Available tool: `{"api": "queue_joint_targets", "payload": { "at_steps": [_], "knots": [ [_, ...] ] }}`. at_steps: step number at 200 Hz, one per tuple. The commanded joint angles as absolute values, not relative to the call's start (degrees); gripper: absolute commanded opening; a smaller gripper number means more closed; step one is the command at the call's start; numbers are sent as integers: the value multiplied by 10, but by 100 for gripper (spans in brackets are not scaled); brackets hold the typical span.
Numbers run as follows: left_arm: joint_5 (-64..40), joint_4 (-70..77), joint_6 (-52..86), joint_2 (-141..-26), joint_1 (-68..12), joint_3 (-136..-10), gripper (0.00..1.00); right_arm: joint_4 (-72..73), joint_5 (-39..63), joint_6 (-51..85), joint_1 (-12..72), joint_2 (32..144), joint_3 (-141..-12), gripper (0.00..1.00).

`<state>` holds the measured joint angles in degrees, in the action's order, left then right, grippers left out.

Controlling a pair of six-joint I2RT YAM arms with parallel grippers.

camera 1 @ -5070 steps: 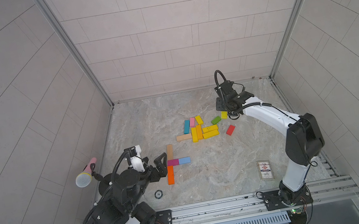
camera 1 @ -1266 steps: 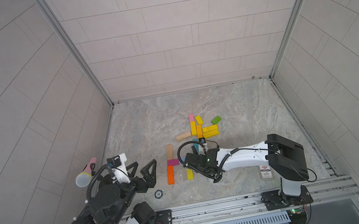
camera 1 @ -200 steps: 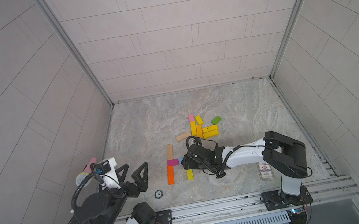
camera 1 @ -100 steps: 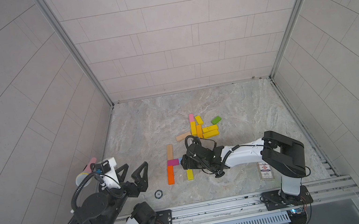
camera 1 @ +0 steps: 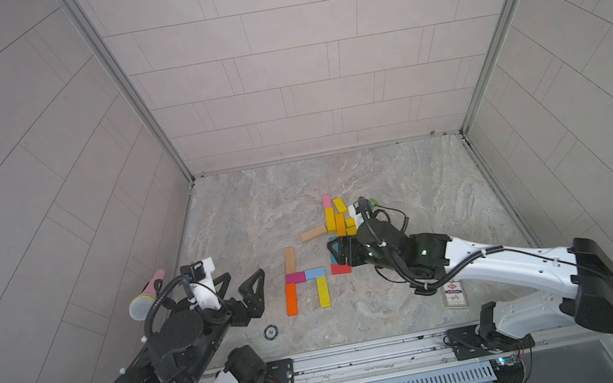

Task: Assemble the letter h with building blocks
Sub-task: Assemble the building block at the center of the board, then pick up the building block from the center of the board.

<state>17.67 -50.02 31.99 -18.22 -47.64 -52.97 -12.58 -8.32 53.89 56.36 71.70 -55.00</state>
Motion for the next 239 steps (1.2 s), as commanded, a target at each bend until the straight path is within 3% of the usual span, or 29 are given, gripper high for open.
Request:
{"api": "queue_joint_targets", "payload": {
  "at_steps": [1, 52, 73, 98, 143, 192, 239],
  "knots": [
    [139, -421, 334, -253, -475, -504, 100, -226, -102, 503, 532, 689, -499, 77],
    [54, -218, 388, -485, -452, -452, 99, -268, -83, 482, 463, 626, -420, 64],
    [11, -141, 396, -612, -403, -463, 88, -275, -67, 470, 446, 605, -403, 64],
    [11, -114, 371, -790, -371, -540, 72, -270, -53, 464, 440, 582, -387, 64],
    [13, -219, 272, -1064, -348, -792, 66, -262, -28, 460, 437, 559, -368, 64],
    [18, -238, 239, -1182, -322, -914, 65, -259, -18, 454, 427, 545, -362, 65],
    [57, -275, 202, -1247, -315, -983, 57, -260, -7, 446, 410, 550, -346, 65]
  ]
}}
